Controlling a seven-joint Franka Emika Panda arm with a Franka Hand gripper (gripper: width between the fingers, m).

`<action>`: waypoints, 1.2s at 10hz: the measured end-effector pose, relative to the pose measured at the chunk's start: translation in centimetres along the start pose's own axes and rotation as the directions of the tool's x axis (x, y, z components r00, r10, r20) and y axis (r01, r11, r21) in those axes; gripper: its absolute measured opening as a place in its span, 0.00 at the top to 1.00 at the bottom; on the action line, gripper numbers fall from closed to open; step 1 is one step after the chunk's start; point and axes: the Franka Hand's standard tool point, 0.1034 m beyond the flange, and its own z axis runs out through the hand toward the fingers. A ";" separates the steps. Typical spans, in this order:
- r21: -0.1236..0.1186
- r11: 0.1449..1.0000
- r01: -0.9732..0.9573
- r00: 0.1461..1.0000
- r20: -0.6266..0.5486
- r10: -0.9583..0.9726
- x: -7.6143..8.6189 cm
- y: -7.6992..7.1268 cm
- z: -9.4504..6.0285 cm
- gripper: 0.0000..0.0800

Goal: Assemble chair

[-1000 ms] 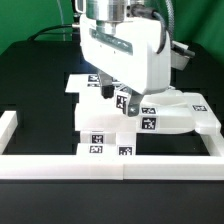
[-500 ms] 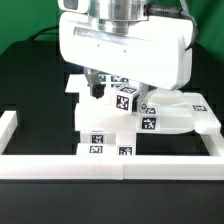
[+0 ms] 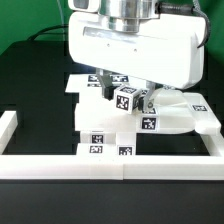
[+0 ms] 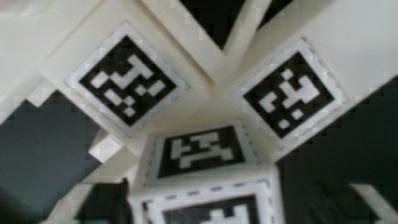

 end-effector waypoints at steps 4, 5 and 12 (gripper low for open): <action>0.000 1.000 -0.025 1.000 0.000 0.025 0.0 0.0 0.0 0.64; 0.000 1.000 -0.024 1.000 0.000 0.024 0.0 0.0 0.0 0.64; 0.001 0.897 -0.442 0.897 0.001 0.442 0.1 0.1 0.0 0.64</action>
Offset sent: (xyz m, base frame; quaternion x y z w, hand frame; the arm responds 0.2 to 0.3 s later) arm 0.0000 0.0000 0.0000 0.0000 0.0000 0.0650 0.9979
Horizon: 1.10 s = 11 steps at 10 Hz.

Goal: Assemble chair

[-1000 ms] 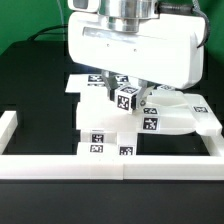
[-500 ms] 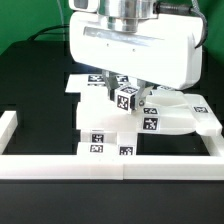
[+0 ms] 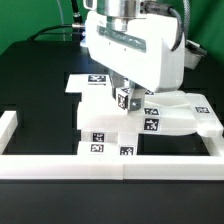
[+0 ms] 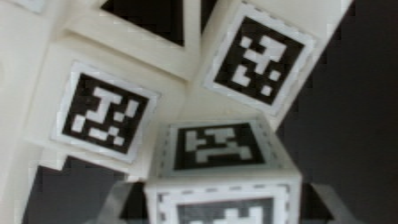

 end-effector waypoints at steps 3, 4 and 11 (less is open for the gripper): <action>0.003 0.975 -0.223 0.975 0.000 0.223 0.3 0.2 0.1 0.64; 0.003 0.944 -0.329 0.944 0.006 0.329 0.4 0.3 0.1 0.64; -0.004 0.707 -0.707 0.707 0.015 0.707 0.2 0.2 0.0 0.64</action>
Offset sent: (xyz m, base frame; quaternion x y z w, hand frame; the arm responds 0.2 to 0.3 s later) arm -0.0063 -0.0080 -0.0014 0.0004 0.0049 0.2376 0.9713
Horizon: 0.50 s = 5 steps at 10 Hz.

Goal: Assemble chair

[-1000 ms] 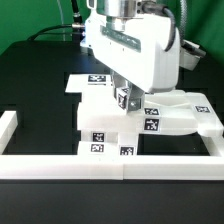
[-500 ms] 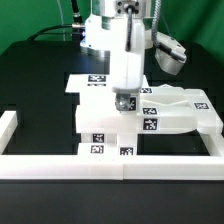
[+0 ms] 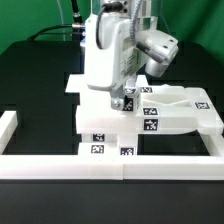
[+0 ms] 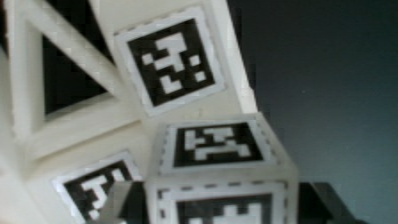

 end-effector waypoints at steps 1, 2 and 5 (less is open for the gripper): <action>-0.001 0.998 -0.057 0.998 0.000 0.057 0.0 0.0 0.0 0.64; -0.001 0.995 -0.095 0.995 0.000 0.095 0.0 0.0 0.0 0.64; -0.007 0.991 -0.130 0.991 0.015 0.131 -0.3 0.2 0.0 0.64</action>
Offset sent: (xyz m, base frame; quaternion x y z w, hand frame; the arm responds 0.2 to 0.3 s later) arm 0.0000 0.0000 0.0000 0.0000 0.0000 0.1938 0.9810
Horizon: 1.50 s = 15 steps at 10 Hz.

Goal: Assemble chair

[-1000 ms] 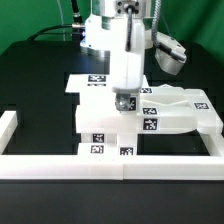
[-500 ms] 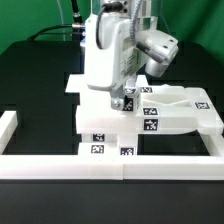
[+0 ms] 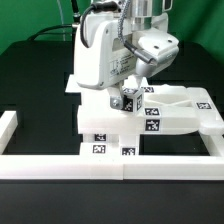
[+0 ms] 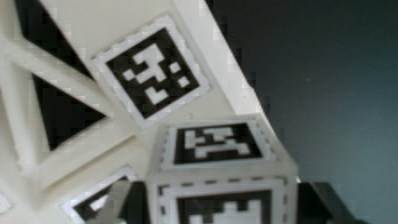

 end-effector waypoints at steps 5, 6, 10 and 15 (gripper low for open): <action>-0.006 0.996 0.084 0.996 0.010 -0.084 -0.1 0.2 0.0 0.64; -0.011 0.992 0.127 0.992 0.010 -0.127 0.3 0.0 0.0 0.40; -0.006 0.915 0.404 0.915 0.012 -0.404 0.4 -0.3 -0.1 0.20; -0.021 0.674 0.739 0.674 0.008 -0.739 0.2 -0.1 -0.2 0.19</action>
Offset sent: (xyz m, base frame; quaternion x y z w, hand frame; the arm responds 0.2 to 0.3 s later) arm 0.0000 0.0000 0.0000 0.0000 0.0000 0.0650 0.9979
